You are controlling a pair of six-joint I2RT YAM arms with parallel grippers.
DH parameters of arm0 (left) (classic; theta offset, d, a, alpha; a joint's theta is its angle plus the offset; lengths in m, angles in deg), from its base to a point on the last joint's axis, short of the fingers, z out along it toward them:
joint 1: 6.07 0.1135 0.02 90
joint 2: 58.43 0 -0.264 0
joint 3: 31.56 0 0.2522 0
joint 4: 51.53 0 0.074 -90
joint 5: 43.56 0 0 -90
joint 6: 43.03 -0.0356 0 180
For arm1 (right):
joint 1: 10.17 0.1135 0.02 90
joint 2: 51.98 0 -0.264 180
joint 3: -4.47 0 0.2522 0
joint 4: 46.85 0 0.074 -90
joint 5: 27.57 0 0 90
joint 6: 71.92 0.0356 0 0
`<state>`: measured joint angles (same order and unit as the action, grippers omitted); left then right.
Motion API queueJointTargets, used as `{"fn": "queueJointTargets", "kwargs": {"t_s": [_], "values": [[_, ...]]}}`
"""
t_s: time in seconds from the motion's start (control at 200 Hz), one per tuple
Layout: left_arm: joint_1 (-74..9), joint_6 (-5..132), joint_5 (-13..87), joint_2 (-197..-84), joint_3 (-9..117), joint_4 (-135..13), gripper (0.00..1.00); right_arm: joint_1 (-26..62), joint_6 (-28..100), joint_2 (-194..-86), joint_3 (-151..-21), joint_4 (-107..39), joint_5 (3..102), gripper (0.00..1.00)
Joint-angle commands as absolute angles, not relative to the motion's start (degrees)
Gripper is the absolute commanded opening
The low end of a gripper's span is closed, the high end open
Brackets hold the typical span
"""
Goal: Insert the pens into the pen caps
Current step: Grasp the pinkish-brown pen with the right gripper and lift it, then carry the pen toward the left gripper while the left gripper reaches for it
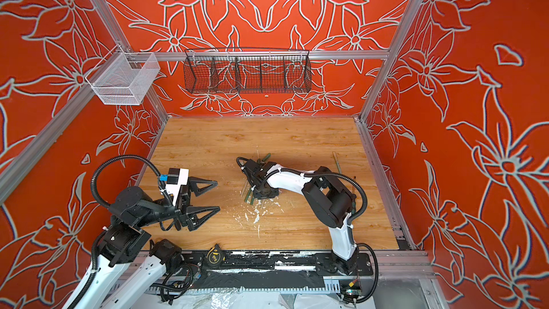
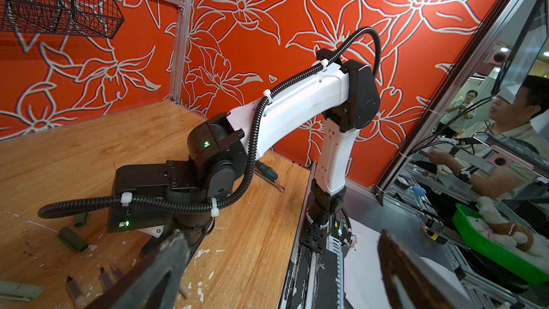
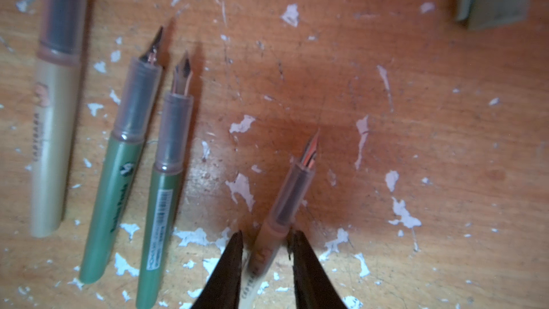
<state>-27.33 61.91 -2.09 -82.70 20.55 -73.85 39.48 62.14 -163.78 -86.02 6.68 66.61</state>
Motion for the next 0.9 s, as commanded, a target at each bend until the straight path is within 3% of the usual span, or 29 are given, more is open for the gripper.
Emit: {"fn": "queueJointTargets", "kwargs": {"t_s": [0.0, 0.565, 0.896], "values": [[-27.16, 61.63, -2.86, -82.38, 21.02, -72.85, 0.97, 39.75, 62.53, -166.11, -88.39, 9.02, 68.95, 0.31], [-27.41, 72.4, -2.69, -85.28, 16.36, -64.62, 0.97, 39.4, 62.87, -164.12, -86.34, 8.07, 69.81, 0.14], [-32.26, 73.56, 2.72, -87.43, 14.68, -65.32, 0.97, 38.58, 55.91, -151.17, -76.74, -1.9, 70.4, 0.11]]}}
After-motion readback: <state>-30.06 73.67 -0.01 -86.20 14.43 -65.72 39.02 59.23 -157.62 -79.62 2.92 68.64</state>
